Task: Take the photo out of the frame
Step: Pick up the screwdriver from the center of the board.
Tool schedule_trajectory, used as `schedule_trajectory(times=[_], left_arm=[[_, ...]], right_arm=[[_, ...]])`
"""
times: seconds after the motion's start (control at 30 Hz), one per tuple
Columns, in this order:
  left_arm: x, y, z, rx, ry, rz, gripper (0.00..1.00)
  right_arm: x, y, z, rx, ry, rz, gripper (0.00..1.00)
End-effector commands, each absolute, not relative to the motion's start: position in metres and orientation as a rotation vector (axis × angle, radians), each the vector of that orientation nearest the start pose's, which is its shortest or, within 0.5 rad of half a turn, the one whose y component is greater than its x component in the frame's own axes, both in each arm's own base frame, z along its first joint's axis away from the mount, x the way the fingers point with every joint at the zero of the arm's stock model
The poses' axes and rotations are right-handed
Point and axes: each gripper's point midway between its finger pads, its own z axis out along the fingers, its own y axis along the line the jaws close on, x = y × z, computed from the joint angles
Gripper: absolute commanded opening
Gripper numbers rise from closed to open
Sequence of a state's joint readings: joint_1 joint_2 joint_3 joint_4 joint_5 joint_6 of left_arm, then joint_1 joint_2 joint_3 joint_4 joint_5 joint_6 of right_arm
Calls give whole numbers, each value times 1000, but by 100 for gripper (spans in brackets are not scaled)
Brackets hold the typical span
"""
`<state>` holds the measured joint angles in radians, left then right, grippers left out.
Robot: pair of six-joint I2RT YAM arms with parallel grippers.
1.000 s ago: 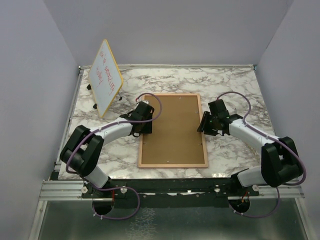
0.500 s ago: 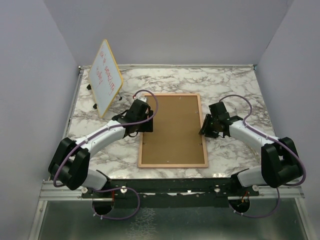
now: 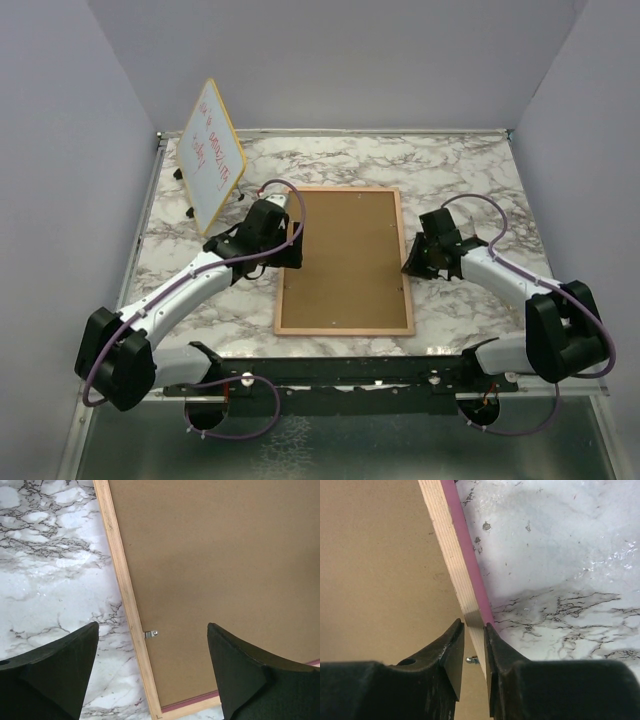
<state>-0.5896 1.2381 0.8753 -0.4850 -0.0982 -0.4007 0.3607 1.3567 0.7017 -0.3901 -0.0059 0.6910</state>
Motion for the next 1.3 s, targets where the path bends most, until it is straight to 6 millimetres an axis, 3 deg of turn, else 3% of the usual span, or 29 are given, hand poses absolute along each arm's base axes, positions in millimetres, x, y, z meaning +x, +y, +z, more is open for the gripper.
schedule_trajectory(times=[0.0, 0.13, 0.33, 0.6, 0.8, 0.97, 1.27], left_arm=[[258, -175, 133, 215, 2389, -363, 92], [256, -166, 141, 238, 2351, -332, 99], [249, -173, 149, 250, 2344, -405, 99], [250, -162, 133, 209, 2342, -345, 99], [258, -139, 132, 143, 2323, -194, 99], [258, -136, 135, 130, 2302, -188, 99], [257, -139, 120, 143, 2361, -171, 99]], right_arm=[[244, 116, 28, 431, 2705, 255, 29], [244, 116, 42, 438, 2679, 271, 33], [241, 109, 64, 496, 2648, 242, 42], [222, 105, 96, 572, 2558, 332, 49], [204, 86, 97, 788, 2488, 281, 49], [206, 89, 97, 798, 2404, 366, 50], [217, 64, 137, 730, 2263, 252, 52]])
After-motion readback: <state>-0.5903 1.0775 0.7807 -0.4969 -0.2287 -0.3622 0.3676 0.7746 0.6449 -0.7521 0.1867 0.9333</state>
